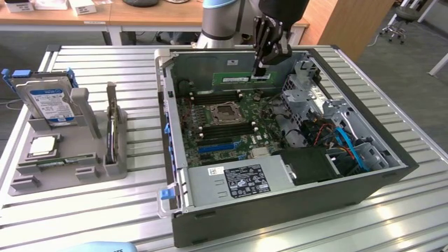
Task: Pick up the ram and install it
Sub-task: 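Insert the ram into the slot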
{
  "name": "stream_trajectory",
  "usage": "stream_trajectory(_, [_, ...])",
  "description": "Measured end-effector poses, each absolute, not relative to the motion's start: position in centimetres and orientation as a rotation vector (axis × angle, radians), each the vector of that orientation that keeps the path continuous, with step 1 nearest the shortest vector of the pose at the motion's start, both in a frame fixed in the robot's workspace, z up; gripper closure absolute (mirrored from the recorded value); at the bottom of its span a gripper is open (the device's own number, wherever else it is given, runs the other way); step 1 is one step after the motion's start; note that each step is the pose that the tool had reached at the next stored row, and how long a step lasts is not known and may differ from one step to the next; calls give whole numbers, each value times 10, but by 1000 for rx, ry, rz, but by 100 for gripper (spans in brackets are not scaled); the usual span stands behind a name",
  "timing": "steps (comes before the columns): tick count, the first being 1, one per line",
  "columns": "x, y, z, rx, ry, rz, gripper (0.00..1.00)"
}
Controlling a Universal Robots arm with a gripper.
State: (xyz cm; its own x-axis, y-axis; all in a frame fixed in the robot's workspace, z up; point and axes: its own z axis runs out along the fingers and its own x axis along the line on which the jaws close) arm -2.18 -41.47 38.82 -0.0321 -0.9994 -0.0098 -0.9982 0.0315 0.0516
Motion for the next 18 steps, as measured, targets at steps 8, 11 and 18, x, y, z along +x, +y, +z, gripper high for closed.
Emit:
stream_trajectory(8, [-22, -415, 386, 2165, -2235, -68, 88])
stream_trajectory(11, [-22, -415, 384, 2165, -2235, -68, 88])
stream_trajectory(18, [-22, -415, 381, 2165, -2235, -68, 88])
